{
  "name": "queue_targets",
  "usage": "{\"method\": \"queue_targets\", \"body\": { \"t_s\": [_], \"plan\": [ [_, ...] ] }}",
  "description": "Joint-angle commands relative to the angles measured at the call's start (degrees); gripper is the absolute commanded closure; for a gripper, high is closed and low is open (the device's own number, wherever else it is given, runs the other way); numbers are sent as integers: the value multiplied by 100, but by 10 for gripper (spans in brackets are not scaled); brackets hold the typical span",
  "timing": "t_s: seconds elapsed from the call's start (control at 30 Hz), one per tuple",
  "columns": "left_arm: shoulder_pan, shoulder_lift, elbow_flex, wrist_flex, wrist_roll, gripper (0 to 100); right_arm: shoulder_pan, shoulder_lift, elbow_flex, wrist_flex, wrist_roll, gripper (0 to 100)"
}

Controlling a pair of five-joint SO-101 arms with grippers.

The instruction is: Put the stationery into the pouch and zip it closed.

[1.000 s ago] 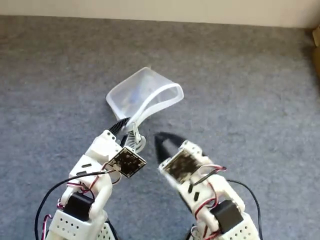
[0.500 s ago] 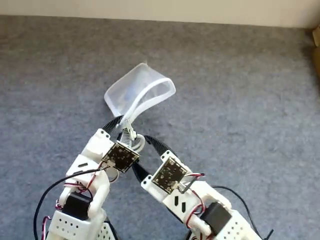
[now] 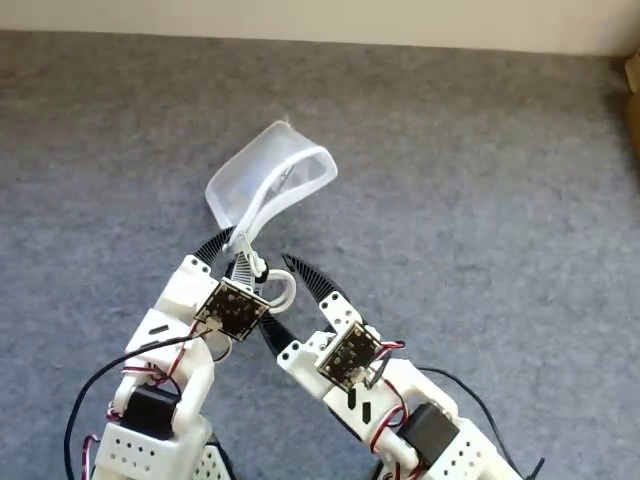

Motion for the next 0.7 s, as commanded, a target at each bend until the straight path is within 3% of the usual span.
{"method": "queue_targets", "body": {
  "t_s": [0.0,0.33,0.53,0.67],
  "plan": [
    [-57,84,-84,79,79,993,-66,-127,453,-259,-44,830],
    [-110,84,-356,123,501,993,-66,-127,84,743,176,847],
    [-127,84,-391,123,501,993,92,-127,-787,1895,158,846],
    [-207,136,-910,703,527,993,251,-127,-1253,2299,149,846]
  ]
}}
